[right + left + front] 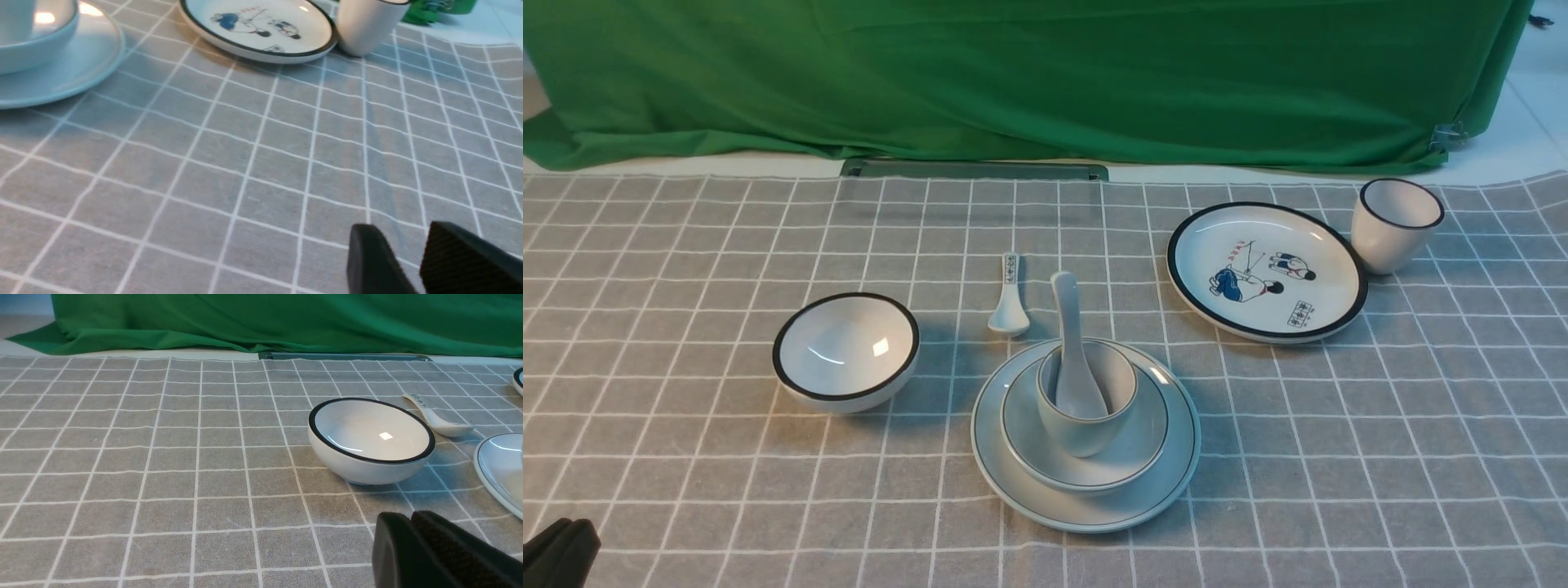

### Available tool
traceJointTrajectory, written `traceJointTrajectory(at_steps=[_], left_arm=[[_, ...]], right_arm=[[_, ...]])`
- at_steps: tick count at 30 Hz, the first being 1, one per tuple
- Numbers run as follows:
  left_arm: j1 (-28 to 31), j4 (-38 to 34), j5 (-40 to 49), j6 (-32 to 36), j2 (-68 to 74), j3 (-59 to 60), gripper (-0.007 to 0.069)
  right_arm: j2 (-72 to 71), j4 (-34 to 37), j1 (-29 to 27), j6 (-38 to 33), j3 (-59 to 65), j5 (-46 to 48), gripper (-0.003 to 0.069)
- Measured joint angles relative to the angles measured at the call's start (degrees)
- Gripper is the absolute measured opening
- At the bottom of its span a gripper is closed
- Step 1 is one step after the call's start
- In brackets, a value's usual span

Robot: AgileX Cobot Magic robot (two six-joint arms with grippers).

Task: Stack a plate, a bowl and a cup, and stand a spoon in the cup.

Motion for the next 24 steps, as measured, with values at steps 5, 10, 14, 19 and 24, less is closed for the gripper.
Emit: traceJointTrajectory(at_steps=[5, 10, 14, 19, 24], left_arm=[[0.00, 0.00, 0.00, 0.00, 0.00, 0.00, 0.0017], [0.00, 0.00, 0.00, 0.00, 0.00, 0.00, 0.0017], [0.00, 0.00, 0.00, -0.15, 0.00, 0.00, 0.0017], [0.00, 0.00, 0.00, -0.15, 0.00, 0.00, 0.0017], [0.00, 0.00, 0.00, -0.15, 0.00, 0.00, 0.0017]], right_arm=[[0.00, 0.00, -1.36, 1.03, 0.00, 0.00, 0.0237], [0.00, 0.00, -1.56, 1.23, 0.00, -0.06, 0.0237], [0.00, 0.00, -1.56, 1.23, 0.00, -0.12, 0.0237], [0.00, 0.00, -1.56, 1.25, 0.00, -0.16, 0.0237], [0.00, 0.00, -1.56, 1.30, 0.00, -0.16, 0.0237]])
